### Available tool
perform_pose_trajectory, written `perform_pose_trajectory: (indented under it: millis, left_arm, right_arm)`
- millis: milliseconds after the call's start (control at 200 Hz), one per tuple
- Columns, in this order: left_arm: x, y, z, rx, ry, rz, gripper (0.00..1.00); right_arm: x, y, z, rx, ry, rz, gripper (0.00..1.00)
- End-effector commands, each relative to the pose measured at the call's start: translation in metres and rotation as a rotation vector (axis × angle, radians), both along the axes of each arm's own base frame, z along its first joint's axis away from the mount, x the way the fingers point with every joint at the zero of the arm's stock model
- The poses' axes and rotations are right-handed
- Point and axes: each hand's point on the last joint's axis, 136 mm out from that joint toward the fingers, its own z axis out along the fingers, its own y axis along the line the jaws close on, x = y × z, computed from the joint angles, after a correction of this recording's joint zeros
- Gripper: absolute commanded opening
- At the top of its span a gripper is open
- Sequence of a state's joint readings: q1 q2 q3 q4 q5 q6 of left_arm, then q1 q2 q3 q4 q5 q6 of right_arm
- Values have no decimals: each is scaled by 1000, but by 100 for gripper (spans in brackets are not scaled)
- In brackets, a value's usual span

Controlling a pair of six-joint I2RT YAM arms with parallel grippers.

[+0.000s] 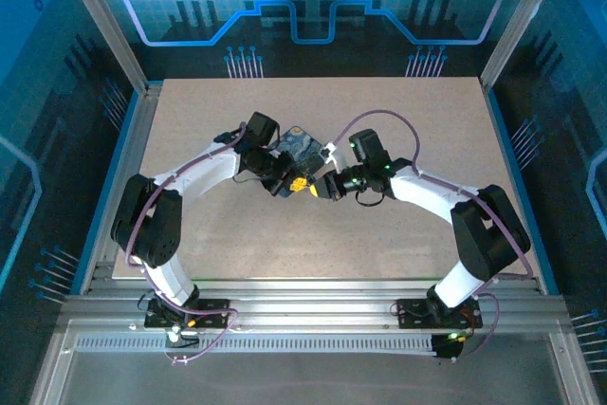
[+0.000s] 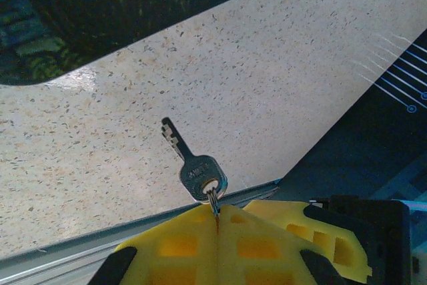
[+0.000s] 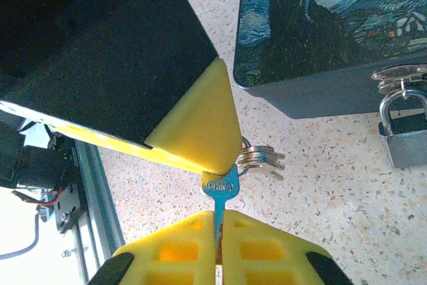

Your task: Unlock the padlock with the key

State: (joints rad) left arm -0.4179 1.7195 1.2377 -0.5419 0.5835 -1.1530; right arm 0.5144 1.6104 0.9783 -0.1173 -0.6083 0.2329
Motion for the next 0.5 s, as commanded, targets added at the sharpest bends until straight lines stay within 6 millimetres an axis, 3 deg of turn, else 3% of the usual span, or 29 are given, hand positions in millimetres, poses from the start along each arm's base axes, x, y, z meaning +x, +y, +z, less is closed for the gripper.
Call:
perform_pose_trajectory:
  millis: [0, 275, 495]
  left_arm:
    - [3, 4, 11, 8, -24, 3, 6]
    - [0, 25, 8, 167, -90, -81, 37]
    - [14, 60, 21, 407, -287, -286, 47]
  right_arm:
    - [1, 8, 8, 6, 7, 7, 5]
    - [2, 4, 12, -44, 49, 5, 0]
    - [-1, -8, 12, -88, 123, 28, 0]
